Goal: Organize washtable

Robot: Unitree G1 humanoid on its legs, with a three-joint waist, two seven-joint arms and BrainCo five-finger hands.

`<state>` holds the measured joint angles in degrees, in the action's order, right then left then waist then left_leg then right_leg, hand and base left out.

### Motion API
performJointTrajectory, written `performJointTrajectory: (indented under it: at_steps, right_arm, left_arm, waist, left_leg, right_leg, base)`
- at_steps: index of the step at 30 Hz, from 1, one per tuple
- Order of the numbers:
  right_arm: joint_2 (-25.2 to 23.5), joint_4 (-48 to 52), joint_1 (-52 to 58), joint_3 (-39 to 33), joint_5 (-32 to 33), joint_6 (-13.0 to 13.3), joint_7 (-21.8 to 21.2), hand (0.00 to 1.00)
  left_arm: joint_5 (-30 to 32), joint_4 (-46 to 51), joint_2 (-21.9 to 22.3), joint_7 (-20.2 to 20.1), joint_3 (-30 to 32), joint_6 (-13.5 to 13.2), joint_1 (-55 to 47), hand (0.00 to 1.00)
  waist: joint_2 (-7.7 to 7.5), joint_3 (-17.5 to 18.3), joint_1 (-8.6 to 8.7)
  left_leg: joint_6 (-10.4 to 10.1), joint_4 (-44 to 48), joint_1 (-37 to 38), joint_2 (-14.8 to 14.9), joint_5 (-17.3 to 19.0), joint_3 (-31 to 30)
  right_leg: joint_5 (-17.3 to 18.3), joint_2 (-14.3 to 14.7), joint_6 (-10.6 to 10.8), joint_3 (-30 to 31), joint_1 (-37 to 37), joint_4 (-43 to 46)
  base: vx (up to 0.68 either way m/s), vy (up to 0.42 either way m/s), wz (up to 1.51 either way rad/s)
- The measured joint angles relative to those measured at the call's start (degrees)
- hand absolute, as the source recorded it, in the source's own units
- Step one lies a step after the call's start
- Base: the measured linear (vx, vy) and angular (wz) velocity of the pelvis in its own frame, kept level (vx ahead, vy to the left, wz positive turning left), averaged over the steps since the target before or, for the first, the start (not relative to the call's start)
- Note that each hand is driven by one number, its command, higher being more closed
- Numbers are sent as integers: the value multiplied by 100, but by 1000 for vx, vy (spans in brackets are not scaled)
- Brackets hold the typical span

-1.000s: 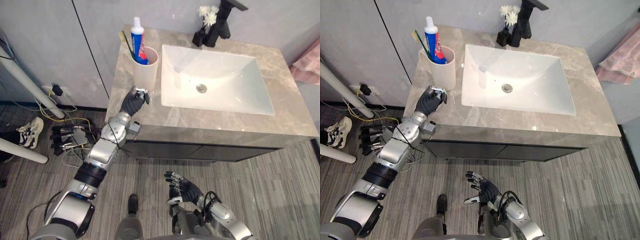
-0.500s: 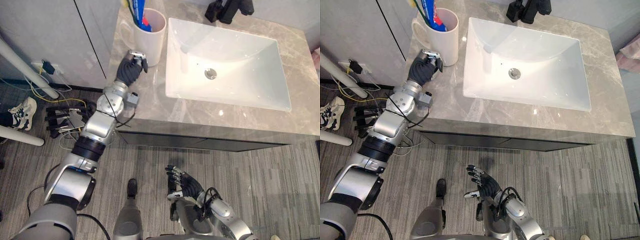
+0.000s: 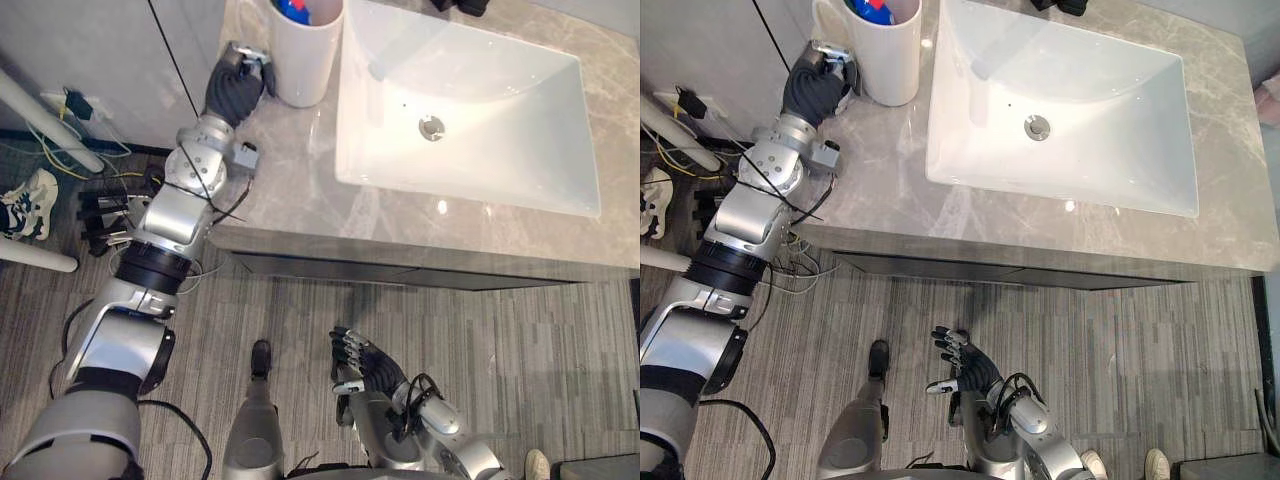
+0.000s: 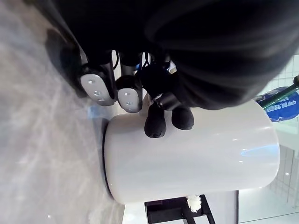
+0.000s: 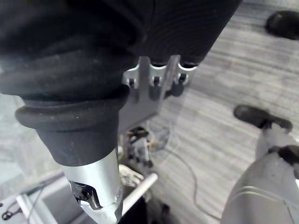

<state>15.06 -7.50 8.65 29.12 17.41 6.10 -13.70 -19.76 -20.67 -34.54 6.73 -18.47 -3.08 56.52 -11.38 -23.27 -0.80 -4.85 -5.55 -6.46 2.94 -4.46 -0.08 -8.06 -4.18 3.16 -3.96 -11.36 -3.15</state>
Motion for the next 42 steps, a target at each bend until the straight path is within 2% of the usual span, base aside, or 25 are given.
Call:
performJointTrajectory:
  at_steps: [10, 19, 21, 24, 25, 27, 29, 34, 40, 42]
  right_arm:
    - [-5, -9, 23, 22, 2, 24, -1, 0]
    - [1, -7, 46, 20, 2, 26, -9, 0]
    - [11, -7, 41, 12, 4, 25, -8, 0]
    - [5, -6, 47, 28, 5, 24, -20, 0]
    - [9, -10, 47, 60, 5, 18, -29, 0]
    - [10, -11, 27, 59, 5, 15, -35, 0]
    - [31, -36, 26, 56, 6, 7, -49, 0]
    - [108, -256, -20, 75, 5, -14, -143, 0]
    - [122, -363, -44, 153, -1, -44, -143, 0]
    - [142, -531, -30, 278, -3, -75, -141, 0]
  left_arm:
    - [-320, -459, -32, 140, -147, -10, 414, 100]
    - [-445, -803, -127, 214, -154, -58, 562, 100]
    - [-445, -790, -139, 210, -153, -57, 528, 100]
    - [-437, -471, -205, 193, -127, -59, 201, 100]
    - [-430, -13, -249, 109, -109, -56, -199, 100]
    - [-428, 393, -252, 8, -107, -65, -607, 100]
    - [-372, 792, -158, -166, -102, -61, -1182, 100]
    - [-180, 797, 121, -275, -111, -47, -1844, 100]
    - [-163, 608, 291, -291, -117, -43, -1957, 100]
    - [-162, 421, 300, -287, -118, -40, -2020, 100]
  waist:
    - [1, -2, 22]
    - [12, -10, 18]
    - [62, -43, 8]
    - [65, -43, 19]
    - [94, -30, 7]
    - [128, -22, 7]
    - [241, 160, 10]
    - [438, 574, 17]
    - [432, 593, 93]
    - [417, 788, 150]
  left_leg:
    - [-1, -1, -86, 119, 45, 8]
    - [-36, -1, -85, 210, 22, -32]
    - [-56, -1, -70, 202, 7, -49]
    - [-75, -16, -15, 181, -6, -35]
    - [-82, -34, 50, 168, -9, -28]
    - [-85, -35, 126, 171, -10, -30]
    - [-78, -35, 148, 140, -16, -28]
    - [-53, -35, 246, 101, -27, -33]
    - [-74, -38, 368, 94, -12, -63]
    - [-74, -38, 332, 93, -15, -50]
  right_leg:
    - [-264, 124, -28, 114, -121, -3]
    - [-271, 224, -29, 215, -130, -20]
    - [-269, 216, -29, 209, -96, -41]
    - [-218, 200, -85, 205, -28, -66]
    - [-121, 187, -126, 189, 39, -64]
    - [-16, 188, -74, 137, 99, -24]
    - [34, 184, -81, 92, 131, 10]
    - [30, 137, -88, 78, 239, 7]
    - [86, 97, -15, 60, 392, 7]
    - [104, 97, -40, 72, 348, 7]
  base:
    - [-10, -5, -3]
    - [-2, -6, -2]
    - [0, 0, 0]
    - [0, 0, 0]
    - [8, -2, 4]
    - [10, -8, 6]
    - [31, 6, 8]
    - [27, 6, 2]
    - [-39, 7, 5]
    - [-40, -2, -4]
